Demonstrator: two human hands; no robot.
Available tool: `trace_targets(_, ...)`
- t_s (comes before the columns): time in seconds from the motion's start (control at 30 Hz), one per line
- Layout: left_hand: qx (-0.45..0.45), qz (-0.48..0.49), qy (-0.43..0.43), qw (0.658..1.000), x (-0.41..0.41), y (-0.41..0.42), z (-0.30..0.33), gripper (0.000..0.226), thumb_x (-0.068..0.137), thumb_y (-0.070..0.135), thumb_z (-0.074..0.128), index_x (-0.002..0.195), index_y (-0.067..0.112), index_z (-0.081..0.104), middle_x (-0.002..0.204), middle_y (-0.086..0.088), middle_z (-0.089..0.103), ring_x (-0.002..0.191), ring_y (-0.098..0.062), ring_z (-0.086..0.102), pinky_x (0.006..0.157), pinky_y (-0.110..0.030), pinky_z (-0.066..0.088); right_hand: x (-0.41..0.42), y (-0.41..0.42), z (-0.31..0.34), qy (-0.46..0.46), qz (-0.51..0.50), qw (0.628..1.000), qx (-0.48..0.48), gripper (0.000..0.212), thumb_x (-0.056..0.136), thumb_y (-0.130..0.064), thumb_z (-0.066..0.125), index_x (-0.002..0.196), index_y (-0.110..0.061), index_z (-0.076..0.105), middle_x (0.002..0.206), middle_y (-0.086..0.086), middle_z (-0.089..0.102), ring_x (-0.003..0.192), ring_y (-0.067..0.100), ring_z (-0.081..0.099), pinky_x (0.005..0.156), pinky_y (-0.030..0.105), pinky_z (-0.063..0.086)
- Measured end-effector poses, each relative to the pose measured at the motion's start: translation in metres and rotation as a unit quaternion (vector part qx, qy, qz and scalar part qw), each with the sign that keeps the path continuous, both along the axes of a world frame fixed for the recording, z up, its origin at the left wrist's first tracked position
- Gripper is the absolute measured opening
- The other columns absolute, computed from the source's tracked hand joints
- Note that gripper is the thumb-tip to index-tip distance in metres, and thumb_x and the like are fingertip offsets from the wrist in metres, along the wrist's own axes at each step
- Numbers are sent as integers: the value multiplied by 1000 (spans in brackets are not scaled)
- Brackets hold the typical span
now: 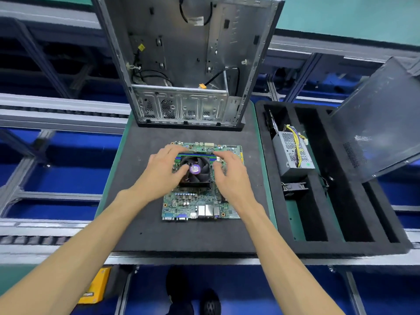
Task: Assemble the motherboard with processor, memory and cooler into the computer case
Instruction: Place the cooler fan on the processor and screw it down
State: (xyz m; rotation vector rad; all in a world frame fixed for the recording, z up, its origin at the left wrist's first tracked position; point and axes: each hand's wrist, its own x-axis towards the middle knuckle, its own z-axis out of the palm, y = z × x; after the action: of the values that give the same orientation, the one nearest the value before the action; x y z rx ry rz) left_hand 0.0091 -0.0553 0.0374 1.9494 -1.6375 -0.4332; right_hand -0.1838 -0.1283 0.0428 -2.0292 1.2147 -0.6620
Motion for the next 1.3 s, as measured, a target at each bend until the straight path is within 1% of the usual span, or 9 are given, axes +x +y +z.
trace_targets(0.17,-24,142,105,984,8,38,1,35,93,3,53,124,19,56,122,6,55,115,-11,52,96,-22,35,0,17,7,-21,38,999,4,28,102,-17,52,129,-16,61,130,-6,57,112,9,51,97,23,39)
trace_targets(0.33,-13,183,133,974,2,68,4,38,90,-3,48,113,26,57,117,5,61,107,-9,57,89,-21,41,-9,38,4,-42,67,997,-4,22,100,-13,56,119,-17,64,115,-11,56,105,-4,46,89,-1,28)
trace_targets(0.5,-10,219,151,964,-9,109,15,40,89,-6,42,108,23,62,111,5,64,107,-9,58,86,-18,43,-3,63,4,-86,110,990,-13,10,97,-10,60,103,-18,62,106,-5,61,102,10,57,90,19,42)
trace_targets(0.67,-20,286,186,940,-8,173,30,43,89,-6,38,104,25,64,106,9,65,99,-4,60,77,-18,47,32,102,5,-118,180,976,-19,9,94,-8,59,98,-15,60,100,-4,63,99,15,58,90,29,45)
trace_targets(0.8,-26,349,188,918,3,235,33,42,87,-7,38,104,18,66,102,7,67,95,-6,61,71,-17,45,68,150,3,-118,266,957,0,9,96,-13,57,99,-21,58,101,-8,60,101,5,55,89,8,36)
trace_targets(0.97,-30,404,193,894,16,312,24,44,86,-11,35,104,16,65,103,2,66,99,-7,60,72,-9,47,105,217,-3,-120,330,936,32,8,96,-14,57,99,-22,58,98,-10,60,96,4,55,83,7,39)
trace_targets(1.1,-38,450,180,874,24,378,14,46,86,-11,37,97,25,64,97,8,67,93,4,59,76,0,38,132,278,-15,-104,362,925,56,8,96,-16,58,99,-23,58,98,-10,62,93,7,59,78,23,49)
trace_targets(1.23,-40,496,179,849,28,442,-4,43,85,-13,36,100,15,66,95,1,68,91,-8,61,84,-12,43,149,339,-34,-65,406,909,63,11,95,-20,58,96,-30,54,84,-14,61,79,1,60,66,13,43)
trace_targets(1.3,-32,511,188,838,28,469,-15,42,86,-13,35,102,10,66,95,0,68,90,-10,61,80,-9,43,155,366,-46,-33,423,903,65,12,96,-20,58,98,-31,53,81,-16,60,76,1,59,64,14,41)
